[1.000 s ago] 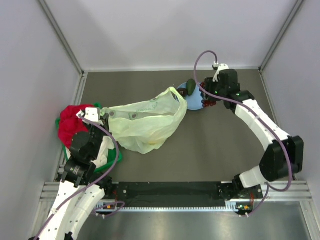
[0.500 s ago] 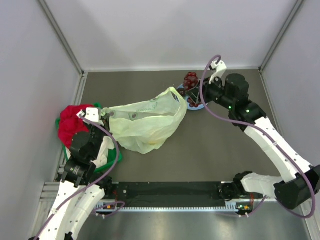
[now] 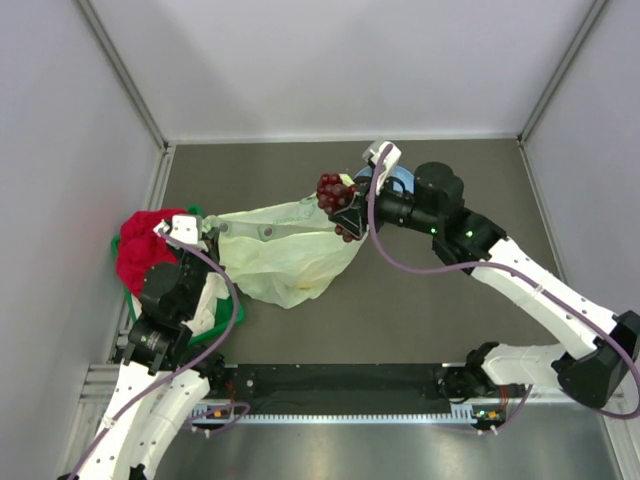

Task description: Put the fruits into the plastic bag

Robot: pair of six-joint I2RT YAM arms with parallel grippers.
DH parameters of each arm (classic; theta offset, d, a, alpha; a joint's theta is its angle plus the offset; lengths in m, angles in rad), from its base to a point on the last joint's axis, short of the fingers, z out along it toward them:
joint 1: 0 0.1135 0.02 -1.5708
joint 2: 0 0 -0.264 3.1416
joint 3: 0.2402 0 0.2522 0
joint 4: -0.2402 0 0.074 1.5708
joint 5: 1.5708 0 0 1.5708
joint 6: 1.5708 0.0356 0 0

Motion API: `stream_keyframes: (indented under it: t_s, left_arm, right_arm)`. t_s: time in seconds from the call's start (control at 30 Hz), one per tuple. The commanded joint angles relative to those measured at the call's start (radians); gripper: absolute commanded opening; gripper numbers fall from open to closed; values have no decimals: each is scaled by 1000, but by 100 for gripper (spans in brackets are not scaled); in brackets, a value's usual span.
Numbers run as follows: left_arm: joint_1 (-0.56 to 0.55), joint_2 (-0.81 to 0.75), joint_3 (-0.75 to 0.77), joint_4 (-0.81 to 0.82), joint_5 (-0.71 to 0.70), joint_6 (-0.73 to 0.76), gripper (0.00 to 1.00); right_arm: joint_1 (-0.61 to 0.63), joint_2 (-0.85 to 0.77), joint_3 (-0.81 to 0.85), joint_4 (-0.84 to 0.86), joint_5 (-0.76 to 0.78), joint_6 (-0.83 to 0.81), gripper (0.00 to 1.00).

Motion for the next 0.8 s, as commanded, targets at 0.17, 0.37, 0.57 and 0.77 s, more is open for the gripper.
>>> stream_keyframes:
  t_s: [0.17, 0.37, 0.57, 0.77]
  left_arm:
    - [4, 5, 4, 45, -5, -3, 0]
    - [4, -1, 4, 45, -8, -3, 0]
    - [4, -7, 4, 45, -5, -3, 0]
    - [4, -4, 4, 46, -4, -3, 0]
  right_arm:
    - [70, 113, 64, 130, -70, 33, 20]
    - [113, 199, 76, 147, -86, 53, 19]
    - [122, 324, 179, 64, -94, 55, 20]
    - [125, 396, 254, 30, -103, 35, 19]
